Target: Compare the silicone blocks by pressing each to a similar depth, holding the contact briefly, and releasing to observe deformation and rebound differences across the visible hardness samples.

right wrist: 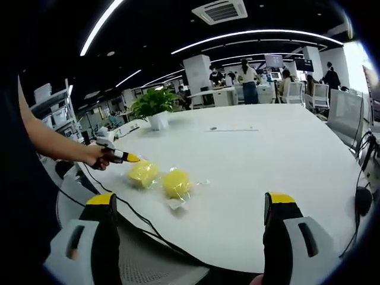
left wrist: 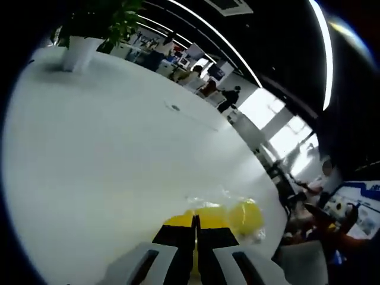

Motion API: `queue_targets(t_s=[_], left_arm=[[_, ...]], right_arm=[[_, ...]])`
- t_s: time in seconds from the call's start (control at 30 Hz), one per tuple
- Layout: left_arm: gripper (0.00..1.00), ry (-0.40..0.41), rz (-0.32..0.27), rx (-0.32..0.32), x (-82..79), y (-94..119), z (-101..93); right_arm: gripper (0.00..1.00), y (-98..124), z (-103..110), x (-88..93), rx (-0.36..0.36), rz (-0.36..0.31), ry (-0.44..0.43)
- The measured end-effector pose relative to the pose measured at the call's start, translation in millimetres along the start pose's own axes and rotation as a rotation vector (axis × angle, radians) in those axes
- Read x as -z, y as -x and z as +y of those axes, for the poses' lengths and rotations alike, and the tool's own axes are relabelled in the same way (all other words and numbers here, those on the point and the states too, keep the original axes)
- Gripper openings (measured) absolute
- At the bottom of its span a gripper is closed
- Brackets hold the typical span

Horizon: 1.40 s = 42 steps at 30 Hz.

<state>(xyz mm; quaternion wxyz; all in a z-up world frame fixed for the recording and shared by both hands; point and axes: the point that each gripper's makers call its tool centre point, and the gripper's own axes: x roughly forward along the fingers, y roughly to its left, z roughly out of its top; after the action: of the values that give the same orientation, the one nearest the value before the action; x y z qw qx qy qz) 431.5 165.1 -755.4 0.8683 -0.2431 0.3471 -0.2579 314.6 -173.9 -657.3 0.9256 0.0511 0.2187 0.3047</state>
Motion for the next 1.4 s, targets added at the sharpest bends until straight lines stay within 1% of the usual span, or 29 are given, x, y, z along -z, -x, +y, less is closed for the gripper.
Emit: queue_targets(t_s=[0.07, 0.2, 0.33, 0.4, 0.47, 0.5, 0.53, 0.63, 0.83, 0.9, 1.0, 1.1, 1.17, 1.2, 1.23, 1.27, 1.37, 1.4], left_arm=[[0.0, -0.023, 0.011, -0.009, 0.3, -2.1, 2.3], [0.0, -0.031, 0.029, -0.023, -0.5, -6.5, 8.0], [0.0, -0.062, 0.045, -0.041, 0.6, -9.3, 11.9], [0.0, -0.085, 0.058, -0.056, 2.3, -10.3, 15.7], [0.0, -0.153, 0.082, -0.076, 4.4, -9.1, 16.8], [0.0, -0.168, 0.09, -0.081, 4.9, -9.4, 16.2], [0.0, -0.162, 0.089, -0.077, 4.6, -9.8, 15.0], [0.0, -0.219, 0.094, -0.096, 4.2, -9.4, 21.0], [0.01, -0.224, 0.095, -0.103, 4.4, -9.5, 22.2], [0.03, -0.219, 0.089, -0.117, 3.2, -9.1, 25.2], [0.04, -0.181, 0.078, -0.121, 3.0, -7.5, 28.4], [0.09, -0.169, 0.081, -0.137, 2.6, -5.5, 32.2], [0.17, -0.159, 0.078, -0.142, 1.6, -4.3, 33.6], [0.22, -0.175, 0.063, -0.144, -1.3, -3.8, 33.6], [0.31, -0.188, 0.051, -0.146, -3.2, -3.3, 34.6], [0.37, -0.184, 0.049, -0.147, -3.4, -3.2, 34.9], [0.5, -0.19, 0.043, -0.181, -5.9, 1.7, 38.9], [0.54, -0.192, 0.035, -0.184, -7.6, 3.2, 39.5]], right_arm=[[0.96, -0.2, -1.0, -0.6, 0.003, -0.002, -0.002], [0.96, -0.2, -2.8, -1.6, 0.011, -0.006, -0.004], [0.96, -0.9, -2.1, -0.4, 0.009, -0.001, -0.009], [0.96, -1.7, -1.7, -0.5, 0.005, 0.001, -0.007], [0.96, -2.2, -1.4, -1.6, 0.003, 0.0, -0.007], [0.96, -2.6, -1.4, -2.3, 0.003, -0.002, -0.008], [0.96, -2.7, -1.1, -2.8, 0.003, -0.003, -0.009], [0.96, -3.9, -1.0, -3.3, -0.001, -0.007, -0.012], [0.96, -7.0, 0.4, -3.8, -0.011, -0.004, -0.01], [0.96, -7.3, 1.0, -4.5, -0.011, -0.005, -0.011], [0.96, -7.6, 1.6, -3.7, -0.014, -0.003, -0.012], [0.96, -6.8, 1.2, -3.5, -0.013, -0.005, -0.014], [0.96, -6.3, -0.1, -1.9, -0.013, 0.0, -0.01], [0.96, -6.2, -0.4, -1.2, -0.012, 0.004, -0.005], [0.96, -6.2, -0.8, -0.4, -0.01, 0.009, -0.001], [0.96, -6.3, -0.5, -0.3, -0.012, 0.01, 0.0], [0.96, -6.7, -1.0, -1.1, -0.014, 0.008, 0.0], [0.96, -7.1, -1.4, -1.7, -0.013, 0.009, 0.002]])
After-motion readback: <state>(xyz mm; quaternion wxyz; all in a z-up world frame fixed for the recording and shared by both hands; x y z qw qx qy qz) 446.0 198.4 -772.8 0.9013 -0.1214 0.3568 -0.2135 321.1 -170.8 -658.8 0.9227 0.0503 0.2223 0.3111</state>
